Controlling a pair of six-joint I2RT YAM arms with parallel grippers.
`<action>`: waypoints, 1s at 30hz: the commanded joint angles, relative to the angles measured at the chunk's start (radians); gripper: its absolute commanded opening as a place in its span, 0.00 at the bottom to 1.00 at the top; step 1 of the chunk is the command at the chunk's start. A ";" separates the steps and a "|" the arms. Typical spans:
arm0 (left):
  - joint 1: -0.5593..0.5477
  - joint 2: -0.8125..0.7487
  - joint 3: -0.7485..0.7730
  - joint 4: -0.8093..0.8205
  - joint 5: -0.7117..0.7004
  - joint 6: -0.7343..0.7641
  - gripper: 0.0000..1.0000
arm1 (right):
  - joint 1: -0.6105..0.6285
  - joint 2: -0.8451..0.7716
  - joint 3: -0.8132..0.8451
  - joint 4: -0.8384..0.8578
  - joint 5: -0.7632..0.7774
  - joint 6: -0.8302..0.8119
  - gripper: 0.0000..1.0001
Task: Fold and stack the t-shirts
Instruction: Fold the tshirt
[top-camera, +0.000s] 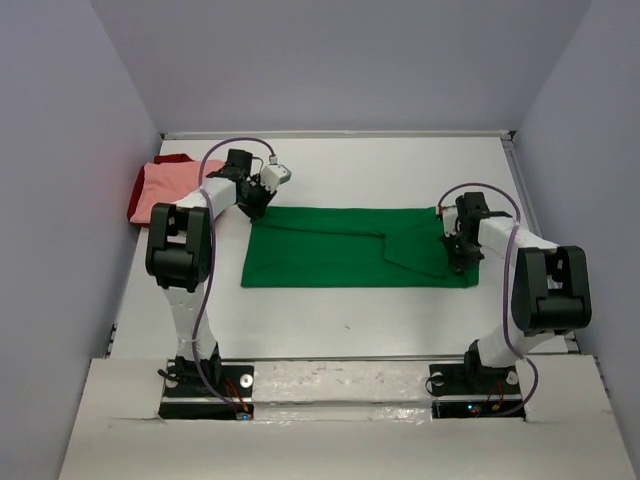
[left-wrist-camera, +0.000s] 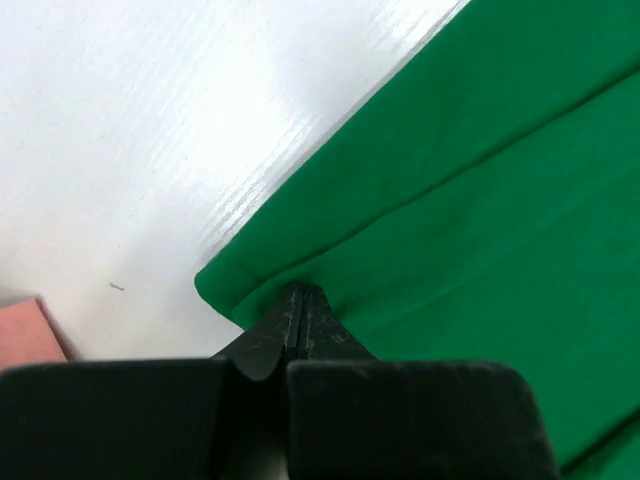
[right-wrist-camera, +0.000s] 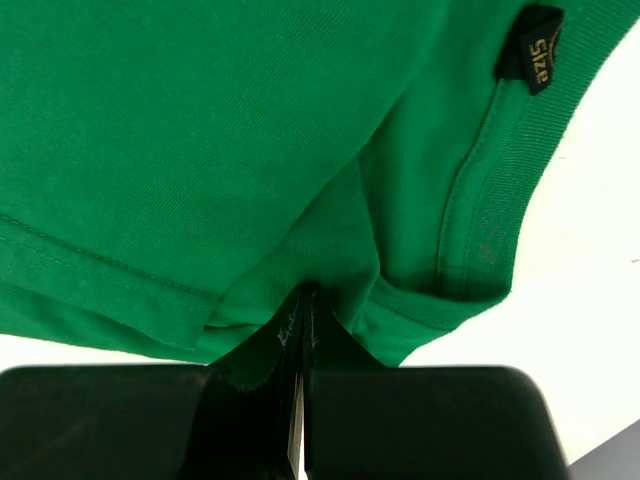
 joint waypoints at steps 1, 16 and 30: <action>-0.014 0.044 0.007 0.004 -0.054 0.009 0.00 | -0.002 0.037 0.025 -0.006 0.012 -0.019 0.00; -0.039 -0.022 -0.108 -0.085 -0.263 0.063 0.00 | -0.002 0.298 0.266 -0.017 0.037 -0.043 0.00; -0.073 -0.332 -0.355 -0.290 -0.272 0.117 0.00 | -0.002 0.720 0.972 -0.244 -0.008 -0.059 0.00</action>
